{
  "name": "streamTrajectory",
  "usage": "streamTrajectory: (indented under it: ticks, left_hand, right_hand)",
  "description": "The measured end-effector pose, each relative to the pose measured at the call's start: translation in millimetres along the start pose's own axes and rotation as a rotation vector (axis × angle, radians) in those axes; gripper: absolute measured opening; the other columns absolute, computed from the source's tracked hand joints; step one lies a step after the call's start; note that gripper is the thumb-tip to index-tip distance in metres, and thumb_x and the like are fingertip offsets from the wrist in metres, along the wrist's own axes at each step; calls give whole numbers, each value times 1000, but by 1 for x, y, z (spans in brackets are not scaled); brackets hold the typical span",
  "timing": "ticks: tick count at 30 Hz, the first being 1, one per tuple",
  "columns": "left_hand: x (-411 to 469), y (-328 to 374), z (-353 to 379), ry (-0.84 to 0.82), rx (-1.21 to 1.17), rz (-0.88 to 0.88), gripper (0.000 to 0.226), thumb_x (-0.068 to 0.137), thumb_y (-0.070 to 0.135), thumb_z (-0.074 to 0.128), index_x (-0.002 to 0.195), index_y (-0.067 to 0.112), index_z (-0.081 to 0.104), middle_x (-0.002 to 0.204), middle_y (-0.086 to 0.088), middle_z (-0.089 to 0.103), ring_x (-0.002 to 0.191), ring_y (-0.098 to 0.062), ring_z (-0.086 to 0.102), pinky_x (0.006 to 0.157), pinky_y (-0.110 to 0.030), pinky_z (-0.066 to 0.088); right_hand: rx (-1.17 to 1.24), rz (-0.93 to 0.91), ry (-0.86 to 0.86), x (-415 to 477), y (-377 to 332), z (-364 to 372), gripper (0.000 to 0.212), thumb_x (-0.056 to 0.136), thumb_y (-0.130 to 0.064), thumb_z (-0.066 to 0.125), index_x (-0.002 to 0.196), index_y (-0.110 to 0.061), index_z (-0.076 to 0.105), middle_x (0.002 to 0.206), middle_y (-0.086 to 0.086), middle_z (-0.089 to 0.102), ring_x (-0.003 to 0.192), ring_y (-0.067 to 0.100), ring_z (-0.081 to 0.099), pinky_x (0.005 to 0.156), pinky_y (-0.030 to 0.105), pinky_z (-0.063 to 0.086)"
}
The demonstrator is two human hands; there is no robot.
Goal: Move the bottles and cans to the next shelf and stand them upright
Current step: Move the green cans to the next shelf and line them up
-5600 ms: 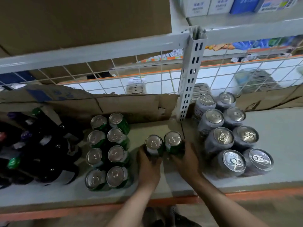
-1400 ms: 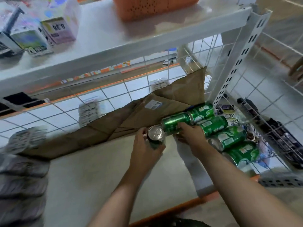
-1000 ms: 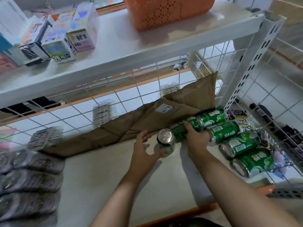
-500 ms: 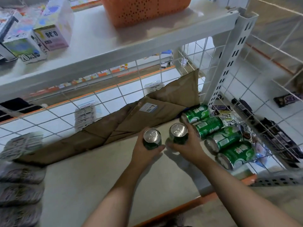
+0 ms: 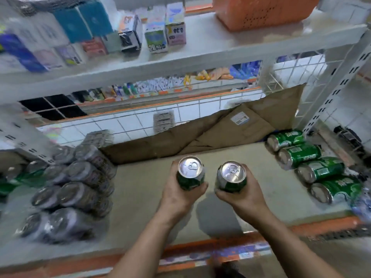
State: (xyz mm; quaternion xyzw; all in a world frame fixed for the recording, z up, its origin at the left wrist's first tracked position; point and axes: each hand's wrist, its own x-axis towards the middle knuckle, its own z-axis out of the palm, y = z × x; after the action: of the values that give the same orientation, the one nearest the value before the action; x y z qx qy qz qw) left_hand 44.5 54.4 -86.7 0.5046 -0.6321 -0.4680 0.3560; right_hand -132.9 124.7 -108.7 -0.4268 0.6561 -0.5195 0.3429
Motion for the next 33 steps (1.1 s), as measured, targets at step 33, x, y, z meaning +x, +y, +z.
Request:
streamTrajectory:
  ticks: [33]
  left_hand:
    - [-134,-219,-489,374,-162,-180,63,51,25,91,108,27,63,104,-1,75,95,-18,71,96,-52,56]
  right_hand:
    - [12,39,-200,-196,-94,532,58,66,-3,89,109,-24,56,97,-5,72,84,-5,66,76,19,52]
